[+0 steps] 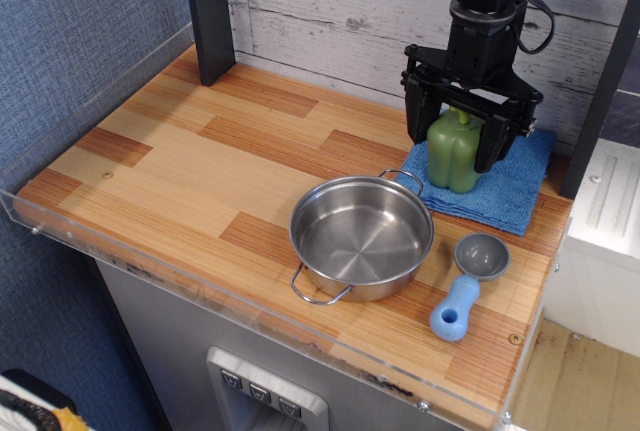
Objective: Put the green pepper on the blue rectangle.
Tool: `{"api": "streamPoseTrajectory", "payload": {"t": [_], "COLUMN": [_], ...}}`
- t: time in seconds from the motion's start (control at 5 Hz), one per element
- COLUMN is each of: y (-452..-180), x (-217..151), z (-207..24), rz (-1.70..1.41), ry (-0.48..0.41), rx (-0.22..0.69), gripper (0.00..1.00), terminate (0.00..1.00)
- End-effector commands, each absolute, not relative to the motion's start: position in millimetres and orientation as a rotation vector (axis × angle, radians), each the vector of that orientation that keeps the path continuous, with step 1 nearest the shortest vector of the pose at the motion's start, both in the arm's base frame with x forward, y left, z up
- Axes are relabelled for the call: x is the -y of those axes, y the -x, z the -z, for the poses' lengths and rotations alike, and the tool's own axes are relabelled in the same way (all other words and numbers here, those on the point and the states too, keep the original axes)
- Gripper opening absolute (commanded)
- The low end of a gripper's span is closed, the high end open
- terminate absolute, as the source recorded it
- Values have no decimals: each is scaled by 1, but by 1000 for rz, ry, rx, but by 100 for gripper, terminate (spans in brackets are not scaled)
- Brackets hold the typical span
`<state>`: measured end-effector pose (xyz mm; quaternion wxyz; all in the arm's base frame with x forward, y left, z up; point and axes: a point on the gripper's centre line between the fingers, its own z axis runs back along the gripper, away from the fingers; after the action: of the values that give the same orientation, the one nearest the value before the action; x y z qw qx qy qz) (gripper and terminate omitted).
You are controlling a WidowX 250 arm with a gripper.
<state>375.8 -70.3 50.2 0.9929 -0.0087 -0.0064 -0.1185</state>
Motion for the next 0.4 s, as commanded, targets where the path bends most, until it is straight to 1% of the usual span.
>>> {"api": "streamPoseTrajectory", "payload": {"t": [0.0, 0.2], "y": [-367, -365], "x": [66, 52], "z": [-94, -122], "rz": [242, 205], "ry": [4, 28], "rx": [133, 204], "gripper": [100, 100], "terminate": [0, 0]}}
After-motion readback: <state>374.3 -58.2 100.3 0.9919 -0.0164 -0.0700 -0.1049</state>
